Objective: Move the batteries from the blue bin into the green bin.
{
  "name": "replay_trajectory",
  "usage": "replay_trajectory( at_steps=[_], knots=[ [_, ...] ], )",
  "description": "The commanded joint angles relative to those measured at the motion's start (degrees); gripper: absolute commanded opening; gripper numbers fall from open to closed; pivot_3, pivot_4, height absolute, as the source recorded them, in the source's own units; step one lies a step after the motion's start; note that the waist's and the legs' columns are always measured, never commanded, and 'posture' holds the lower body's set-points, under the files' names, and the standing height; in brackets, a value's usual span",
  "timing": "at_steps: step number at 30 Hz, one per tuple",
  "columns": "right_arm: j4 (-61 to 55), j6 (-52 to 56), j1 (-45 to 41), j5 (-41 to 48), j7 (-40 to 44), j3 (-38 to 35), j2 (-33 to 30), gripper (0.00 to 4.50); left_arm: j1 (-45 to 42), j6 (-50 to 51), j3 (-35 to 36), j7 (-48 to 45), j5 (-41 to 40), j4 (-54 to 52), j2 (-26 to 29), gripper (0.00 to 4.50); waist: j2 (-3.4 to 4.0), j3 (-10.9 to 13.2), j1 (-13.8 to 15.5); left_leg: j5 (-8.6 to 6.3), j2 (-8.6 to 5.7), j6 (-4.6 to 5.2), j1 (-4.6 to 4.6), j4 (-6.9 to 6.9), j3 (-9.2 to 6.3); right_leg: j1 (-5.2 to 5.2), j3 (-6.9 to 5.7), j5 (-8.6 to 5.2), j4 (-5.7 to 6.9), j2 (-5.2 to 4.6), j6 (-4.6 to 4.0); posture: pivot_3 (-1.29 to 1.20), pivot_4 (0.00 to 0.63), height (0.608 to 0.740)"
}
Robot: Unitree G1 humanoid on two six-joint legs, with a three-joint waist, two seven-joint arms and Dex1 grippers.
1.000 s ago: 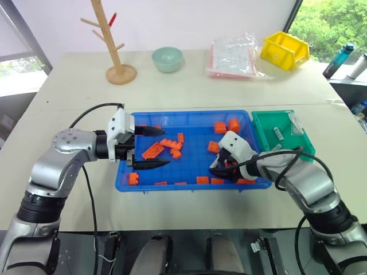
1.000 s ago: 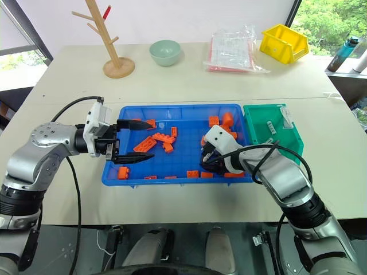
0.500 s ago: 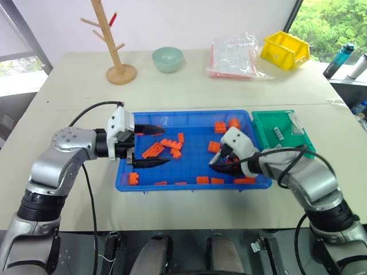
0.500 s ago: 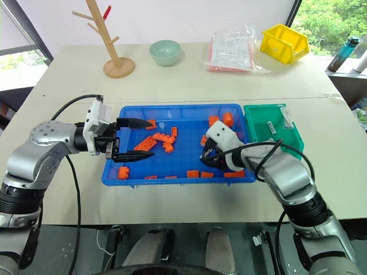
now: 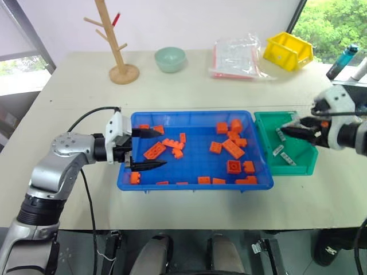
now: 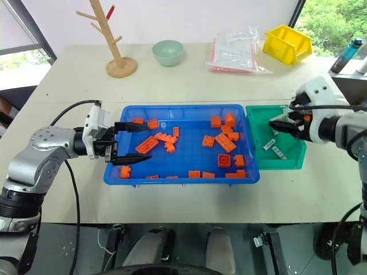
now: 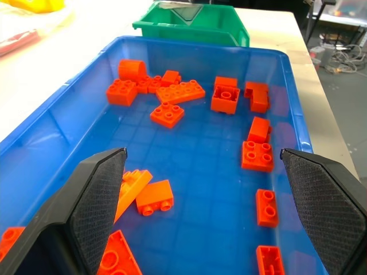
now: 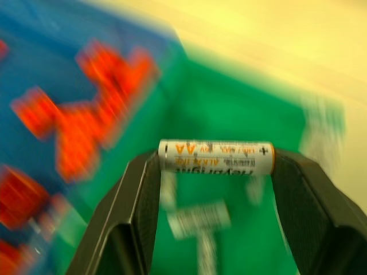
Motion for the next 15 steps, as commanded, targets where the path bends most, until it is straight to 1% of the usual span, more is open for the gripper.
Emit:
replay_trajectory(
  at_steps=[1,2,5,7,9,13,15],
  knots=[
    [-0.7,-0.9,-1.4,1.8,-0.8,-3.2,1.3,4.13,-0.2,-1.3,2.1,-0.1,-0.3,-0.3,0.4,4.5,0.0,0.0,-0.4,0.0,0.03,0.0,0.01,0.01,0.0,-0.01,0.0,0.0,0.0,0.02,0.0,0.0,0.15,0.726],
    [-1.0,-1.1,-1.5,2.1,-0.9,-3.0,1.8,4.43,-0.3,-1.4,2.2,-0.1,-0.3,-0.1,0.5,4.5,0.0,0.0,-0.5,0.0,0.05,0.0,0.01,0.0,-0.02,-0.01,0.0,0.0,0.0,0.03,0.0,0.0,0.15,0.726],
    [-0.7,-3.8,-1.3,1.7,-0.1,-2.1,0.9,4.43,-0.8,-1.3,2.9,-0.1,-0.4,0.8,0.7,4.5,0.0,0.0,-0.8,0.0,0.04,0.0,0.02,0.0,-0.03,0.0,-0.01,0.0,0.0,0.03,0.0,0.0,0.15,0.726],
    [0.1,-7.5,-0.5,1.7,2.5,-2.9,-0.7,4.43,-1.3,-0.9,3.8,0.1,-0.8,1.6,1.2,4.5,0.0,0.0,-0.8,0.0,0.03,0.0,0.01,0.0,-0.03,0.0,-0.01,0.0,0.0,0.03,0.0,0.0,0.15,0.726],
    [1.7,-13.5,1.2,2.4,7.7,-5.8,-2.5,4.43,-1.8,0.0,5.5,0.3,-1.5,2.5,2.1,4.5,0.0,0.0,-0.6,0.0,0.02,0.0,0.01,0.0,-0.07,-0.01,-0.01,0.0,-0.01,0.03,0.0,0.0,0.15,0.726],
    [8.0,-30.6,10.4,0.4,23.5,-11.9,-8.8,4.43,-2.2,2.1,11.0,-0.6,-2.8,5.7,7.2,4.5,-0.02,0.0,-0.2,-0.01,-0.02,0.01,0.0,0.01,-0.12,0.0,-0.02,0.0,-0.01,0.02,0.0,0.0,0.15,0.726],
    [12.4,-37.8,14.7,-1.6,28.7,-13.4,-11.3,4.43,-2.1,3.0,13.5,-1.9,-3.5,7.9,10.0,4.5,-0.02,0.0,-0.3,-0.01,-0.01,0.02,0.02,0.0,-0.11,0.01,-0.02,0.0,-0.02,0.03,0.0,0.0,0.15,0.726]
  ],
)
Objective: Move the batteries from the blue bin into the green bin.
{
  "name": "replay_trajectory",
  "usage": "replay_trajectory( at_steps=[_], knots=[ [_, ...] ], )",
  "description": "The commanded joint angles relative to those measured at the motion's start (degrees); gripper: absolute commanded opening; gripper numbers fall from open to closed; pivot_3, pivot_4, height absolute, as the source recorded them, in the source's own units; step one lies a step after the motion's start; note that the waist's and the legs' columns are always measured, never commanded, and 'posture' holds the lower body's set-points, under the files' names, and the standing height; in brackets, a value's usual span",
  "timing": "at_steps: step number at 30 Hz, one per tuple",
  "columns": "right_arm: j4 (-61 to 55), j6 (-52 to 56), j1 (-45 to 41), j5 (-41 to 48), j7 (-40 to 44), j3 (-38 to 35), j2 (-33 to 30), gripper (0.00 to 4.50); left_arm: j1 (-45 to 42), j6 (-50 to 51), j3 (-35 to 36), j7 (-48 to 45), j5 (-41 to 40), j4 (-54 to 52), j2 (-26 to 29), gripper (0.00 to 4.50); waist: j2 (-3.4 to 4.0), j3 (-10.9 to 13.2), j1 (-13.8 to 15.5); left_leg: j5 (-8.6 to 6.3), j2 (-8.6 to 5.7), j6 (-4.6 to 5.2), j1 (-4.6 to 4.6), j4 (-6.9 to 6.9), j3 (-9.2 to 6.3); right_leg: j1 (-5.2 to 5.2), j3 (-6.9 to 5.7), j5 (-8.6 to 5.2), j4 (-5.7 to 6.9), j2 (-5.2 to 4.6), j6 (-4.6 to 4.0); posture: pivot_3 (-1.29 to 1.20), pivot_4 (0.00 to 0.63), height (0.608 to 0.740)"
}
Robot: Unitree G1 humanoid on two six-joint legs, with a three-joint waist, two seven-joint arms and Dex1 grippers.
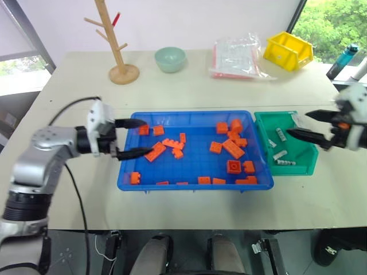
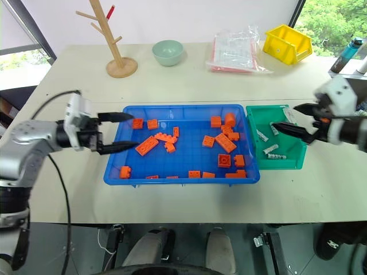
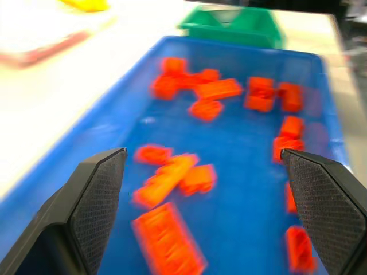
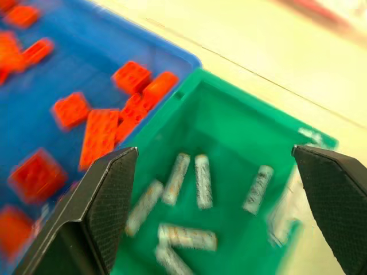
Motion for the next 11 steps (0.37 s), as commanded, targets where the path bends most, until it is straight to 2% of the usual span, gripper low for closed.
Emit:
replay_trajectory(
  at_steps=[1,3,5,11],
  knots=[
    [7.2,-13.0,5.2,-3.1,9.8,-4.8,-4.1,4.43,-0.3,1.4,5.9,-2.8,-1.9,3.2,4.9,4.5,0.0,0.0,-0.2,0.0,0.01,0.0,0.01,0.0,0.0,0.01,-0.01,0.0,0.0,0.01,0.0,0.0,0.15,0.726],
    [13.8,-18.9,7.5,-5.2,12.8,-4.9,-6.0,4.43,1.1,1.1,7.7,-7.3,-1.7,6.5,9.4,4.5,0.0,0.0,-0.6,0.0,0.02,0.0,0.04,0.0,0.01,0.02,-0.01,0.0,-0.01,0.01,0.0,0.0,0.15,0.726],
    [18.3,-20.2,7.0,-4.4,15.3,-4.8,-6.6,4.43,1.6,-0.3,8.8,-9.3,-0.9,9.4,11.9,4.5,0.04,0.0,-0.8,0.0,0.04,0.0,0.06,-0.04,0.03,0.0,-0.01,0.0,-0.02,0.02,0.0,0.0,0.15,0.726],
    [21.2,-21.1,6.6,-3.1,20.2,-3.3,-6.3,4.43,1.1,-1.1,9.9,-9.5,-0.7,11.9,13.2,4.5,0.11,0.0,-0.8,0.0,0.09,-0.01,0.11,-0.06,0.07,0.01,-0.01,-0.01,-0.06,0.03,0.01,0.0,0.15,0.726]
  ],
)
